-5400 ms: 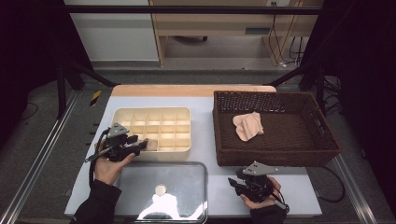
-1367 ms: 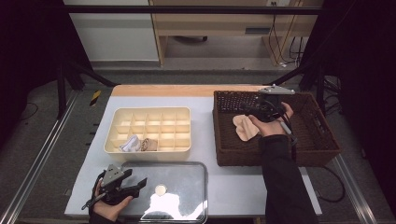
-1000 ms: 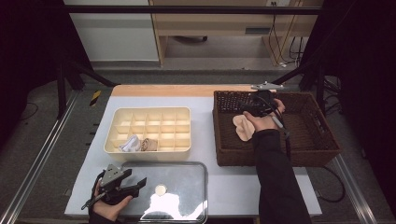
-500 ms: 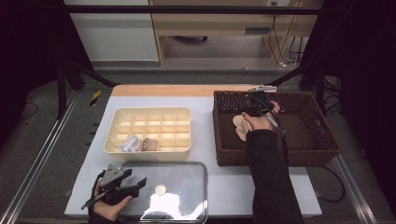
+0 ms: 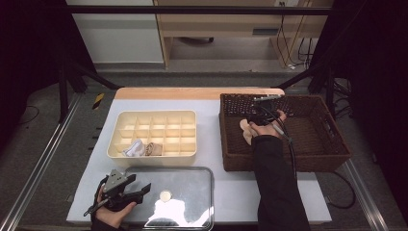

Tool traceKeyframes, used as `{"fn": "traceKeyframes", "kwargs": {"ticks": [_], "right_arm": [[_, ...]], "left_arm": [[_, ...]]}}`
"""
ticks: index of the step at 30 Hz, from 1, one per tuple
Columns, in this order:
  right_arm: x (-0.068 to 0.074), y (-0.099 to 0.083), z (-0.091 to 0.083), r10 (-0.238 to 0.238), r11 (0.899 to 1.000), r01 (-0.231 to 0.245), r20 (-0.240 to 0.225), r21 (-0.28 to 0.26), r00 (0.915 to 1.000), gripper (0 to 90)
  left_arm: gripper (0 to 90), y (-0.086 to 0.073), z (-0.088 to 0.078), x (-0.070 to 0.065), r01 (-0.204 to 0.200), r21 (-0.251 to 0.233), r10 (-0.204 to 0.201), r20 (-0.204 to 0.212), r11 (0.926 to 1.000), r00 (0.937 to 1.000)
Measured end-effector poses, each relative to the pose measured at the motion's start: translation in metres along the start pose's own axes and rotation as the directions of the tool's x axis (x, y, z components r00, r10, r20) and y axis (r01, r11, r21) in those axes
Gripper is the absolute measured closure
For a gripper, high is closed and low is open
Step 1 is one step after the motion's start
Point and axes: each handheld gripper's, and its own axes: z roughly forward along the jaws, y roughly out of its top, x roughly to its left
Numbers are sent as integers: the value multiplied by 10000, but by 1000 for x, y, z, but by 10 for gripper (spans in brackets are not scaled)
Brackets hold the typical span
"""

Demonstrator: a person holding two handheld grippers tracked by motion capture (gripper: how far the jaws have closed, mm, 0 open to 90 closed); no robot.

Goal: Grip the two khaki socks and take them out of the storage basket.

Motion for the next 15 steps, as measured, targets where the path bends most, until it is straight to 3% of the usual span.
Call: {"fn": "traceKeyframes", "kwargs": {"ticks": [9, 15], "right_arm": [[-2, -6, 10, 258, 9979, -267, 168, 596, 9995, 493], [-2, -9, 17, 166, 9930, -187, 195, 1167, 9997, 496]], "left_arm": [[284, 0, 0, 0, -27, -1, 27, -10, 10000, 10000], [284, 0, 0, 0, -26, -19, 26, 1, 10000, 10000]]}}
